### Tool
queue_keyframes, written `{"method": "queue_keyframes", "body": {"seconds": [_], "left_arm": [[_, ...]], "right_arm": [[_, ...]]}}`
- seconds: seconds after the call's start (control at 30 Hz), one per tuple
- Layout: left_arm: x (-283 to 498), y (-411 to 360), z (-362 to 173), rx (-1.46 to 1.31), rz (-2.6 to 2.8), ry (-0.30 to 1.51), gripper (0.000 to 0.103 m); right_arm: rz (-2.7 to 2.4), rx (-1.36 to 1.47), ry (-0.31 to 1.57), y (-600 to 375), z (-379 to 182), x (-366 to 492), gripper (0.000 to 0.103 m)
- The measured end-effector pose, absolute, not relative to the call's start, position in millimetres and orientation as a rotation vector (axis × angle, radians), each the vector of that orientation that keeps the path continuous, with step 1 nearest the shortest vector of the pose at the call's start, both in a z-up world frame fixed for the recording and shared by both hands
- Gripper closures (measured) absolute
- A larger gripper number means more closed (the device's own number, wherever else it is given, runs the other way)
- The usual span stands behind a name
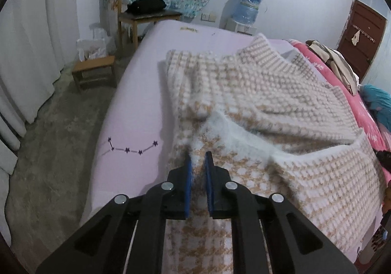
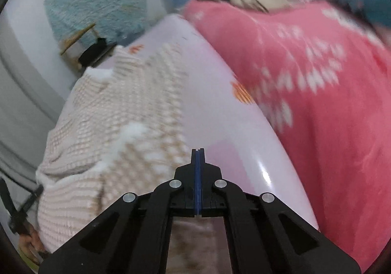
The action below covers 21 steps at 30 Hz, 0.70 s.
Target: Fold large clothes
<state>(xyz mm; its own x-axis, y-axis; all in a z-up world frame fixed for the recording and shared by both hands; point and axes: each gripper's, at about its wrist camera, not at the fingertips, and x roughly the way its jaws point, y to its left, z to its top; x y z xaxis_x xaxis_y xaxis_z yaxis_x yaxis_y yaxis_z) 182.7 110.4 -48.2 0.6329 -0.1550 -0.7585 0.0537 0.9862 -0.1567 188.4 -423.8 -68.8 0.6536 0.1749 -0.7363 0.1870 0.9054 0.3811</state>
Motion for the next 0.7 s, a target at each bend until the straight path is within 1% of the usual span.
{"method": "queue_keyframes", "body": {"seconds": [0.1,0.13,0.17,0.2,0.27,0.3,0.4,0.5,0.57,0.7], "left_arm": [[181.8,107.4,-46.9,-0.097,-0.119,0.882,0.089],[181.7,107.3,-45.9,-0.094,-0.121,0.884,0.088],[181.4,108.0,-44.3,-0.096,-0.121,0.884,0.085],[180.4,109.6,-40.9,-0.101,-0.115,0.876,0.079],[174.5,113.8,-31.0,-0.11,-0.089,0.841,0.069],[169.1,115.9,-23.7,-0.116,-0.081,0.805,0.069],[148.2,115.7,-0.4,-0.133,-0.115,0.71,0.069],[130.9,99.6,10.8,-0.172,-0.256,0.673,0.069],[127.6,79.0,3.4,-0.179,-0.364,0.725,0.069],[132.1,32.9,-35.0,-0.125,-0.438,0.863,0.069]], "right_arm": [[0.01,0.525,0.876,-435.4,-72.9,184.3,0.103],[0.003,0.519,0.872,-436.3,-69.7,182.6,0.1],[-0.004,0.507,0.862,-436.6,-64.9,179.8,0.1],[-0.006,0.498,0.847,-436.3,-58.9,176.1,0.099],[-0.003,0.474,0.799,-433.9,-40.0,164.7,0.083],[-0.004,0.454,0.77,-430.9,-29.9,158.0,0.081],[0.058,0.382,0.711,-410.5,-4.6,142.1,0.079],[0.23,0.309,0.735,-370.2,4.0,137.5,0.079],[0.324,0.248,0.788,-340.4,-1.7,140.0,0.079],[0.414,0.136,0.919,-279.8,-29.9,157.8,0.081]]}}
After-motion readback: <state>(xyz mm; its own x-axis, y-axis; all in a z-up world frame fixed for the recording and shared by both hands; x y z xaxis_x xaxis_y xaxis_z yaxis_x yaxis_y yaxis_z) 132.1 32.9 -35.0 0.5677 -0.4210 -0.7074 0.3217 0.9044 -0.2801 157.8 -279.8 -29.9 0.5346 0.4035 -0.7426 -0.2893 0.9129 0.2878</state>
